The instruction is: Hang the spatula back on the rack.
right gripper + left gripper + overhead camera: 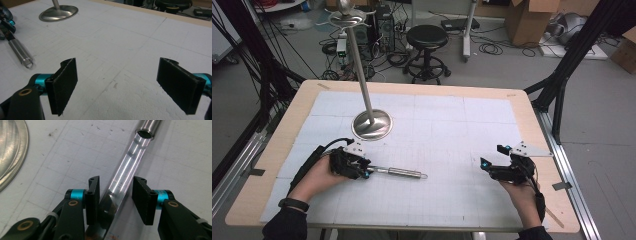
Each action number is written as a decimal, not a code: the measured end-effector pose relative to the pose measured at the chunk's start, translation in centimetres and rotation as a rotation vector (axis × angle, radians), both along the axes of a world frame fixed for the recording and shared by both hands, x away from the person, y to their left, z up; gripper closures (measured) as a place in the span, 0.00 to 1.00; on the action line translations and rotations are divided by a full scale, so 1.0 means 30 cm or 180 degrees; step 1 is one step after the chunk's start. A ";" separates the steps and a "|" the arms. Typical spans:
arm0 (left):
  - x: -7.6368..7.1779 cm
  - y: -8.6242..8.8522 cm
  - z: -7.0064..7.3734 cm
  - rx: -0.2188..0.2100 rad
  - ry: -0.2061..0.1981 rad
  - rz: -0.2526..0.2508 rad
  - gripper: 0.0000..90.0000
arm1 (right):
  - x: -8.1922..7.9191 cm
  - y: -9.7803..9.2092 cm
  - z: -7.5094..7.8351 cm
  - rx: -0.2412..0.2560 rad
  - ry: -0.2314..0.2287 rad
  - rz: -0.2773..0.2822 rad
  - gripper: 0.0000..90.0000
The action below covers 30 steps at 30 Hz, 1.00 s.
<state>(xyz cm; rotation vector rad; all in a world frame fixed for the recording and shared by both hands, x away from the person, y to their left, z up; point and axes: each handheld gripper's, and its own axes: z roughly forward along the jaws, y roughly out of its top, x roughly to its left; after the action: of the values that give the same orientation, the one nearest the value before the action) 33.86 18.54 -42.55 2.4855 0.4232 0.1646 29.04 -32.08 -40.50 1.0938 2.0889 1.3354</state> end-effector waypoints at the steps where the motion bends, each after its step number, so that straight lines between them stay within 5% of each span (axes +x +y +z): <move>1: 0.000 -0.002 -0.001 -0.0016 0.0009 0.0012 0.66 | 0.000 0.000 0.000 0.0003 0.0002 0.0005 0.18; 8: 0.005 -0.006 0.007 0.0097 0.0010 -0.0107 0.68 | 0.001 0.000 -0.002 0.0004 0.0030 0.0024 0.18; 14: -0.012 -0.016 0.012 0.0114 0.0036 -0.0092 0.80 | 0.001 0.000 -0.001 0.0011 0.0031 0.0028 0.18; 17: -0.020 -0.018 0.015 0.0116 0.0175 0.0028 0.83 | 0.002 -0.001 -0.001 0.0003 0.0021 0.0024 0.18; 30: -0.017 -0.023 0.018 0.0157 0.0258 0.0137 0.81 | 0.002 0.003 -0.002 0.0005 0.0042 0.0034 0.18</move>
<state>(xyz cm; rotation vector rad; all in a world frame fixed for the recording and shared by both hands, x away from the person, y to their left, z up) 33.34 17.87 -42.03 2.5393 0.5124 0.0926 29.11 -32.00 -40.57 1.0966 2.1062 1.3386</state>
